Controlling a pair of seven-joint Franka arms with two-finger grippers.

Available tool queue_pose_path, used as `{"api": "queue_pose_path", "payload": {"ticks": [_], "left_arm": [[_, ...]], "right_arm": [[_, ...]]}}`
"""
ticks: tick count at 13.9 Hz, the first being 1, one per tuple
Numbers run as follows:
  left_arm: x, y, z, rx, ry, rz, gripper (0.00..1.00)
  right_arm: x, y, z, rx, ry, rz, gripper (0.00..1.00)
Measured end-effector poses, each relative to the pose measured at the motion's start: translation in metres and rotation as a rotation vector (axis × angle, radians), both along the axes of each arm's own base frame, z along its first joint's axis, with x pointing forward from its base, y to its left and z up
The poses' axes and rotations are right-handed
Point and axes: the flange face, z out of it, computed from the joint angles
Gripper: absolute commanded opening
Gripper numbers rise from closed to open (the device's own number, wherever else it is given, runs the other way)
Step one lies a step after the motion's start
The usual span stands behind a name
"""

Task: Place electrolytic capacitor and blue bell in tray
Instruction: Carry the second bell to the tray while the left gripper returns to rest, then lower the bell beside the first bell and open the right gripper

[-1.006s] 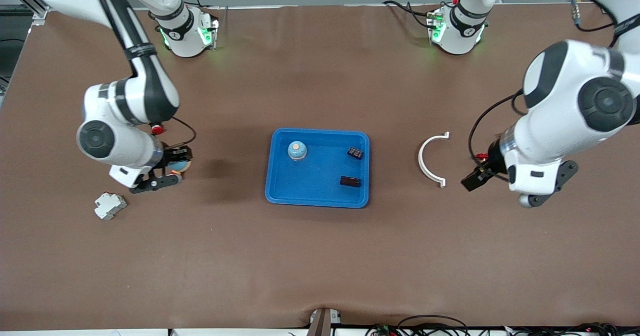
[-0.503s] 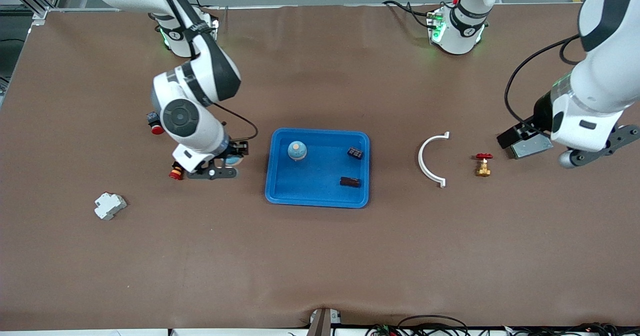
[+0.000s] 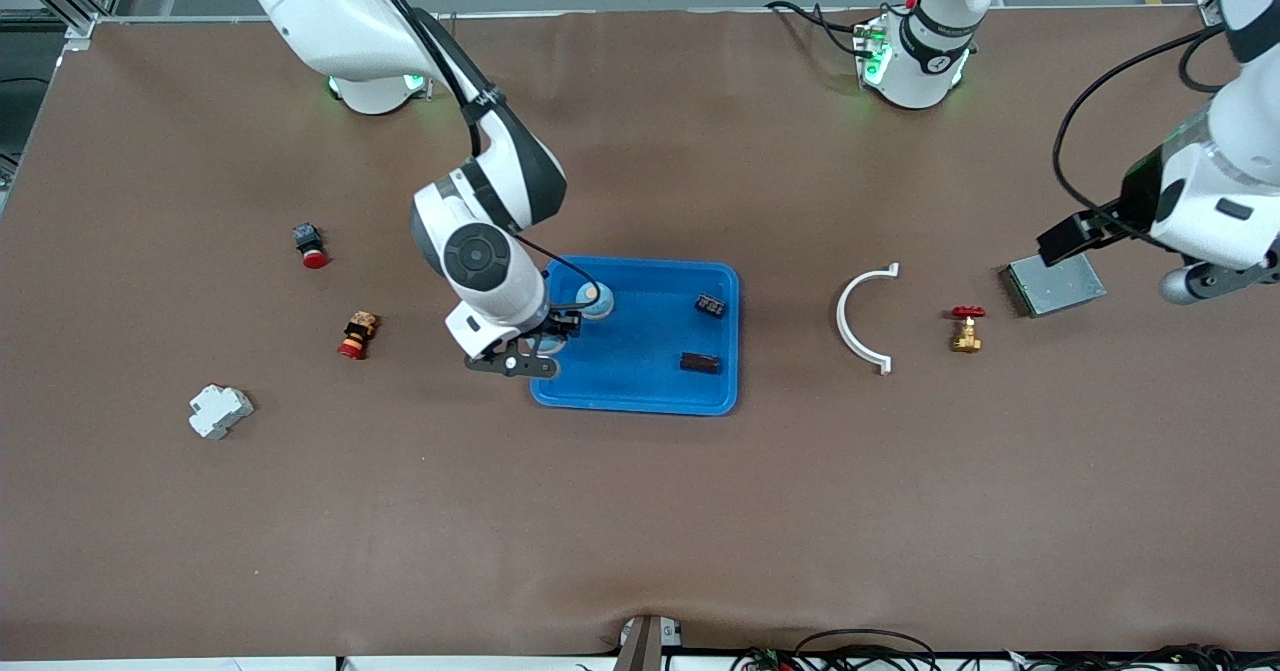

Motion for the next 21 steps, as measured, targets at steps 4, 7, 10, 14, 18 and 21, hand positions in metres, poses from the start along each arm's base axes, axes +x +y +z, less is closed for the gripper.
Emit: {"api": "queue_pose_path", "payload": {"ticks": [4, 7, 10, 14, 18, 21], "left_arm": [[-0.015, 0.011, 0.014, 0.011, -0.004, -0.113, 1.0], [-0.027, 0.014, 0.023, 0.014, -0.013, -0.146, 1.0], [-0.029, 0.013, 0.022, 0.014, -0.011, -0.149, 1.0], [-0.029, 0.012, 0.02, -0.011, -0.01, -0.148, 1.0], [-0.028, 0.012, 0.018, -0.012, -0.006, -0.147, 1.0], [-0.026, 0.011, 0.016, -0.015, -0.013, -0.148, 1.0]], "right_arm": [[0.003, 0.018, -0.023, 0.009, -0.015, -0.022, 0.12], [0.002, 0.027, -0.037, 0.023, -0.032, -0.021, 0.12], [-0.004, 0.035, -0.054, 0.026, -0.033, -0.015, 0.12], [-0.011, 0.044, -0.064, 0.025, -0.031, 0.0, 0.21], [-0.01, 0.044, -0.065, 0.025, -0.033, -0.001, 1.0], [-0.009, 0.045, -0.062, 0.028, -0.037, -0.002, 1.0]]}}
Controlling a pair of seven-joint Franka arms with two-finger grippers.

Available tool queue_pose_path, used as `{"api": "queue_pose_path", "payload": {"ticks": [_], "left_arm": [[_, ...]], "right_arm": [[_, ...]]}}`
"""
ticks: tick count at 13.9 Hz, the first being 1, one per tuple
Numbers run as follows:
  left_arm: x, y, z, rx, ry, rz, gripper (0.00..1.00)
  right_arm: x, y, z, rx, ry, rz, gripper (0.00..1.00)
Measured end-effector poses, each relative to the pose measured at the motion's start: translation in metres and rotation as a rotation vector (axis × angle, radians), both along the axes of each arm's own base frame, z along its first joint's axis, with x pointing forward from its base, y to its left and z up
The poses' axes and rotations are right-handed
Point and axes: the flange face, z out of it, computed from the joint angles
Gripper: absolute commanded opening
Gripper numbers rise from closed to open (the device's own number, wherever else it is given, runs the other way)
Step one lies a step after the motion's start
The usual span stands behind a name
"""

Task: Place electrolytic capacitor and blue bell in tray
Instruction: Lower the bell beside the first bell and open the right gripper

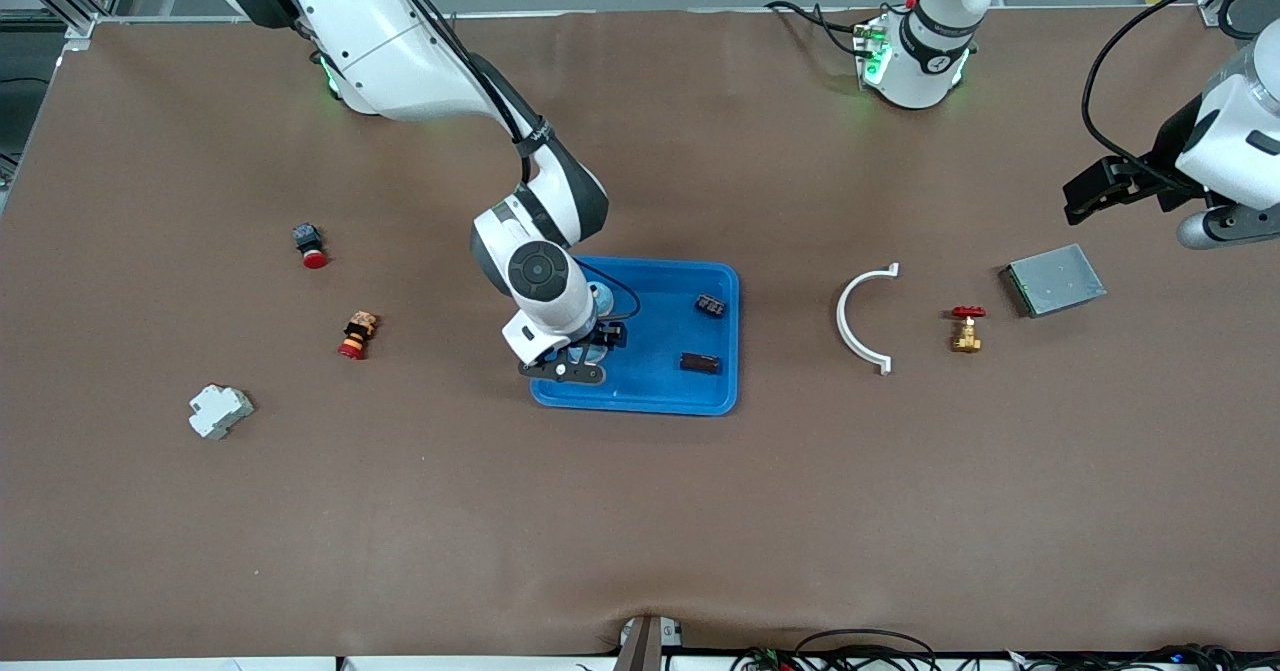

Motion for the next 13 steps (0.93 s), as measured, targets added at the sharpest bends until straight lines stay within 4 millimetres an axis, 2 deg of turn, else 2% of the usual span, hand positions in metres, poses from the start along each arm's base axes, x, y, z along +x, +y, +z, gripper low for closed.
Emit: {"api": "queue_pose_path", "payload": {"ticks": [2, 4, 6, 8, 10, 11, 13], "left_arm": [[0.0, -0.001, 0.0, -0.001, 0.001, -0.002, 1.0], [0.0, -0.001, -0.002, -0.001, 0.003, -0.002, 1.0], [0.0, -0.001, -0.003, 0.0, 0.006, -0.002, 1.0], [0.0, -0.001, -0.003, 0.0, 0.007, -0.002, 1.0], [0.0, -0.001, -0.003, 0.0, 0.007, -0.002, 1.0], [0.0, -0.001, -0.003, 0.0, 0.007, -0.002, 1.0], [0.0, -0.001, -0.003, 0.0, 0.006, -0.002, 1.0]], "right_arm": [[0.002, 0.001, 0.003, 0.003, -0.004, 0.0, 1.0], [0.004, 0.002, 0.02, -0.005, 0.009, 0.004, 1.0], [0.005, 0.001, 0.064, -0.017, 0.024, 0.007, 1.0], [0.003, -0.007, 0.125, -0.024, 0.027, 0.008, 1.0], [0.001, -0.021, 0.173, -0.026, 0.025, -0.003, 1.0], [0.003, -0.032, 0.19, -0.028, 0.025, -0.011, 1.0], [0.008, -0.058, 0.212, -0.043, 0.045, 0.002, 1.0]]}}
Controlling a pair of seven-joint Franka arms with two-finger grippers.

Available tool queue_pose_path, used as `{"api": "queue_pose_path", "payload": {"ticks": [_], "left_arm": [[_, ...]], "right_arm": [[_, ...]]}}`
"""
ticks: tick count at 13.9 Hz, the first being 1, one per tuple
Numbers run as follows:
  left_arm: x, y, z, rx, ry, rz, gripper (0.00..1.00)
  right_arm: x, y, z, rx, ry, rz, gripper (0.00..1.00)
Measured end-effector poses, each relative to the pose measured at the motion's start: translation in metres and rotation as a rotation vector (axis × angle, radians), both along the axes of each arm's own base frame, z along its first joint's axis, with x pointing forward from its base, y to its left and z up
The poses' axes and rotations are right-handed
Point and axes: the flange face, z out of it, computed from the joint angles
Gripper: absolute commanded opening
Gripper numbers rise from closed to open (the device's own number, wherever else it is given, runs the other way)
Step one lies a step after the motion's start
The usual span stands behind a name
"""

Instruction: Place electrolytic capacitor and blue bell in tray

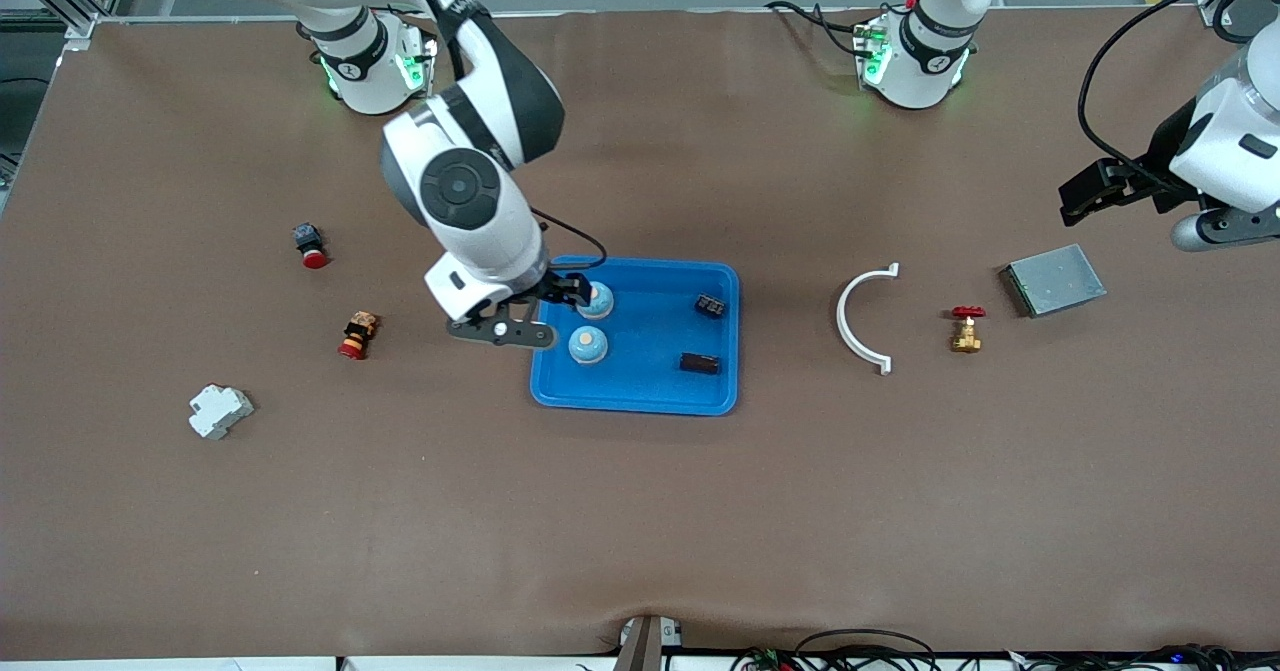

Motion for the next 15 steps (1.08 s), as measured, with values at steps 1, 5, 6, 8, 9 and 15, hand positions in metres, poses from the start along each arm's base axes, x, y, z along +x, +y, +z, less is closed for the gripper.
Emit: {"api": "queue_pose_path", "payload": {"ticks": [1, 5, 6, 8, 9, 15], "left_arm": [[0.0, 0.0, 0.0, 0.0, 0.0, 0.0, 1.0], [0.0, 0.0, 0.0, 0.0, -0.001, 0.0, 1.0], [0.0, 0.0, 0.0, 0.0, -0.001, 0.0, 1.0], [0.0, 0.0, 0.0, 0.0, -0.001, -0.001, 1.0], [0.0, -0.001, 0.0, 0.0, -0.001, -0.001, 1.0], [0.0, -0.002, 0.001, 0.0, -0.001, -0.004, 1.0]], "right_arm": [[0.005, -0.019, 0.011, -0.005, 0.012, 0.021, 1.0], [0.028, -0.129, 0.089, 0.028, -0.023, 0.104, 1.0], [0.03, -0.159, 0.11, 0.034, -0.037, 0.096, 1.0], [0.03, -0.213, 0.138, 0.037, -0.046, 0.04, 1.0], [0.031, -0.236, 0.142, 0.036, -0.041, 0.013, 1.0], [0.04, -0.291, 0.138, 0.024, -0.034, 0.064, 1.0]]}}
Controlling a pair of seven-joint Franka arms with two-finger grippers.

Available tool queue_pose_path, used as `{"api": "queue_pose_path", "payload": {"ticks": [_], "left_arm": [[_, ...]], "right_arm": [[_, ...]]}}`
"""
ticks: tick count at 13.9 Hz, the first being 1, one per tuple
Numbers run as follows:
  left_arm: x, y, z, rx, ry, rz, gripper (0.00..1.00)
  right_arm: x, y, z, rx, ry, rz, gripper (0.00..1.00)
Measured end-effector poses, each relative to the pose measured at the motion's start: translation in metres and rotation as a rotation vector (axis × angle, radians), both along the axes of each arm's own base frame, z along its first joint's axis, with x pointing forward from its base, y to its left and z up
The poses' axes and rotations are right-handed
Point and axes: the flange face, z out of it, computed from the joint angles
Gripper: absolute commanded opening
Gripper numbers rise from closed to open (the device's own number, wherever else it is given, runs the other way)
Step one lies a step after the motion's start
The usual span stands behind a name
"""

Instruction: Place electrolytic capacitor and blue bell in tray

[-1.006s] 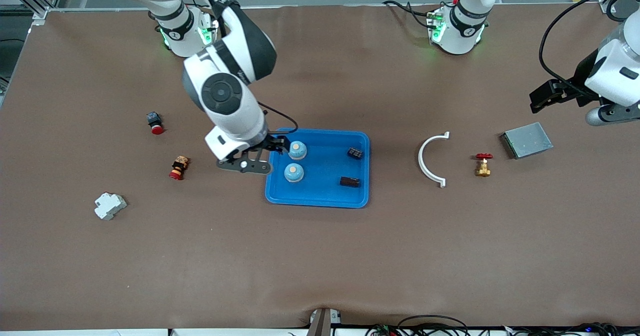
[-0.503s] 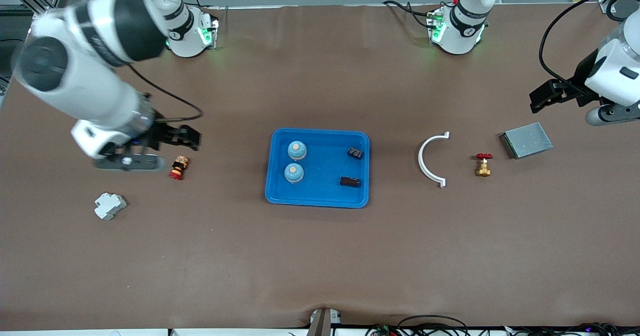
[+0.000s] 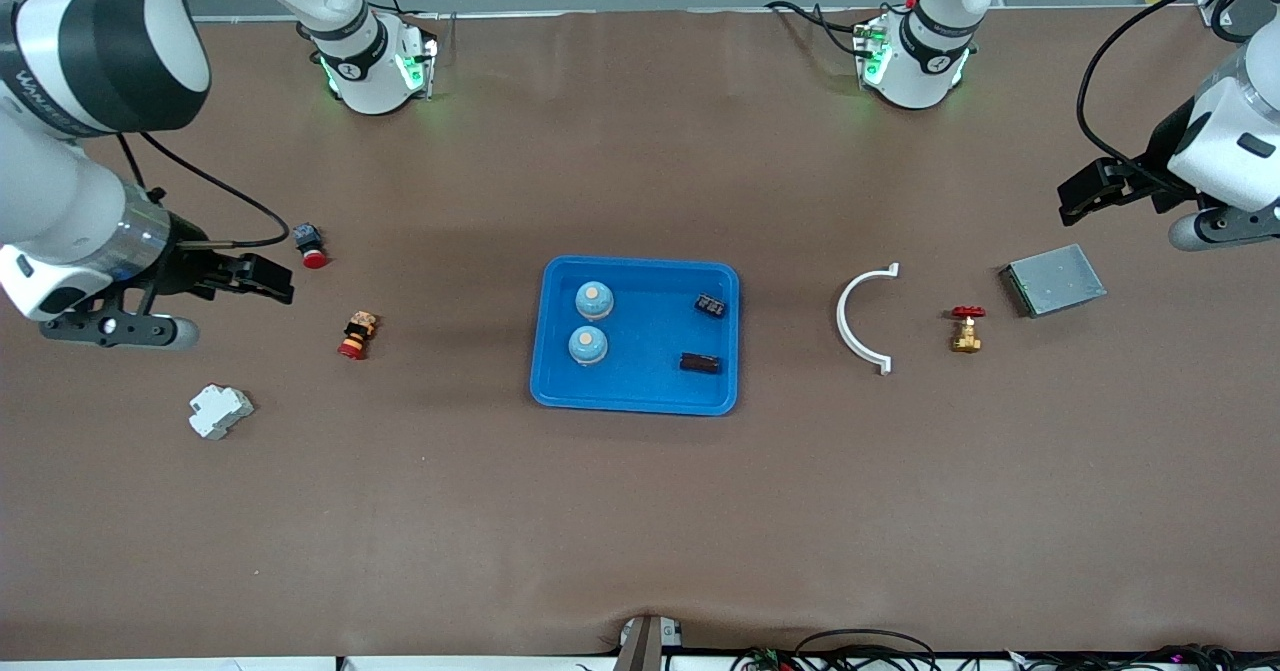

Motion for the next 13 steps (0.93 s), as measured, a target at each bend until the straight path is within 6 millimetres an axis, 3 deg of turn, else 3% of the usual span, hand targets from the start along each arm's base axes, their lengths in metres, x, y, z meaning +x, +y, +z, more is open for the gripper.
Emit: {"api": "queue_pose_path", "payload": {"ticks": [2, 5, 13], "left_arm": [[-0.001, 0.0, 0.001, 0.0, -0.003, -0.001, 1.0], [-0.001, 0.0, 0.002, 0.0, -0.004, -0.001, 1.0], [-0.001, -0.003, 0.004, -0.01, -0.011, -0.003, 1.0]], "right_arm": [[0.004, -0.009, 0.004, -0.015, -0.029, 0.022, 1.0], [0.005, -0.006, 0.008, -0.059, -0.052, 0.044, 1.0], [-0.014, -0.01, 0.041, -0.071, -0.059, 0.045, 1.0]]}}
